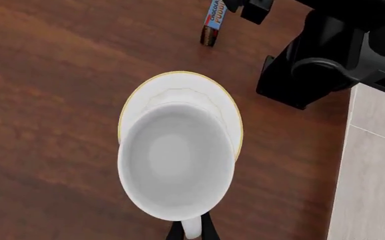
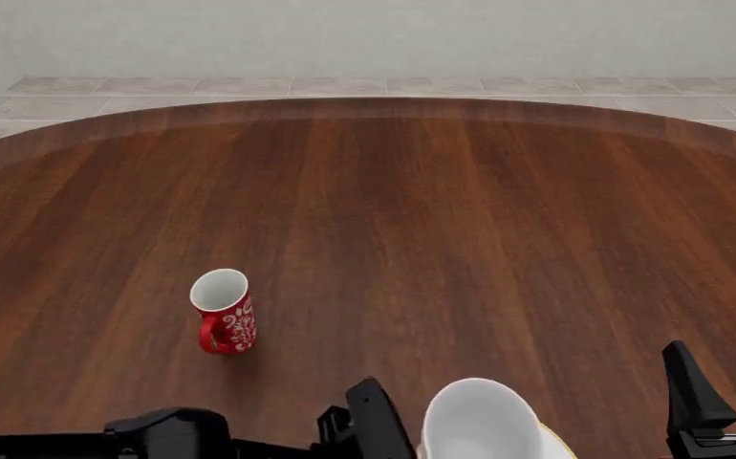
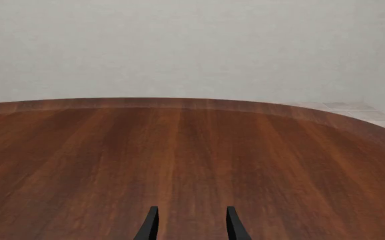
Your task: Put the white mug on the plate.
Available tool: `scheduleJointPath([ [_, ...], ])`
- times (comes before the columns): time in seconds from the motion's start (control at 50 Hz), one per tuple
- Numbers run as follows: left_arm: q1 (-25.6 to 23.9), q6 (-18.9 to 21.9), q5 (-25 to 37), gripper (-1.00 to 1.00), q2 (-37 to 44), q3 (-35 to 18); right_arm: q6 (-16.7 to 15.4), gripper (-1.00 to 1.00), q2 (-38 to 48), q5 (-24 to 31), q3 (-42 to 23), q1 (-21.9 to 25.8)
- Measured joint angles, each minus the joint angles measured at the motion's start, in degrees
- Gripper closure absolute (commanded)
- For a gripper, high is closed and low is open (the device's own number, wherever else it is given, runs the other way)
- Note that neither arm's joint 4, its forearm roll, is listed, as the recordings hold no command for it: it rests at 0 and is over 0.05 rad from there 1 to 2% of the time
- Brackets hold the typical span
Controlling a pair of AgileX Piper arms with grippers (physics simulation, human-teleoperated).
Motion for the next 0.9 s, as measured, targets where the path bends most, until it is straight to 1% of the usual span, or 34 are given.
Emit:
scheduleJointPath([
  [0.9,-0.98,-2.31,-4.81,1.00,8.31,-0.65,0.00,-1.00,0.00,0.00,0.00,0.00],
])
